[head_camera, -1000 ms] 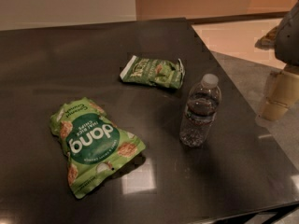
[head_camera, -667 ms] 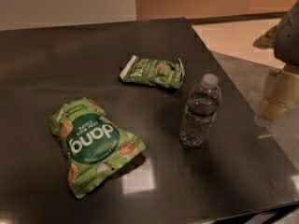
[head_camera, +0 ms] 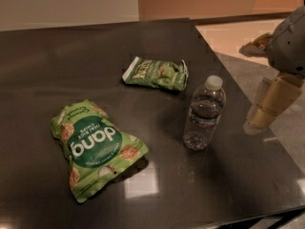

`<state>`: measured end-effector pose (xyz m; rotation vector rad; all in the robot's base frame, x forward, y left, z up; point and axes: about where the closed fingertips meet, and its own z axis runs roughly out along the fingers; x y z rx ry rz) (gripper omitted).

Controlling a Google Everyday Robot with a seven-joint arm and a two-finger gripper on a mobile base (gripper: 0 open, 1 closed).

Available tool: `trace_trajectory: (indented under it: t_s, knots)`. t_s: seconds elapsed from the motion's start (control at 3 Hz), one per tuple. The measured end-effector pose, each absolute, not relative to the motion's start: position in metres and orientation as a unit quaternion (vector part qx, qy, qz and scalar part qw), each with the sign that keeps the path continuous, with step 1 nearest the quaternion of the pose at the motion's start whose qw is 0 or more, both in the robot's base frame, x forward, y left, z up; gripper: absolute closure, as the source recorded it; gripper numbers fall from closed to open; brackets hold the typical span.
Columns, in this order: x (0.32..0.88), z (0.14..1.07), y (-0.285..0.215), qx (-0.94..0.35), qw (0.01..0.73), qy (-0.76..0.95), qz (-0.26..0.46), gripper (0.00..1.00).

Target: Move water bottle near green jalapeno chip bag

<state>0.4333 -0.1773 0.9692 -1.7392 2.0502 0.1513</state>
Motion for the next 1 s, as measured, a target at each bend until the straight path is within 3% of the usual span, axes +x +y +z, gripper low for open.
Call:
trace_trajectory:
  t_s: [1.0]
  knots:
    - [0.428, 0.926, -0.117, -0.643, 0.25, 0.699, 0.187, 0.0]
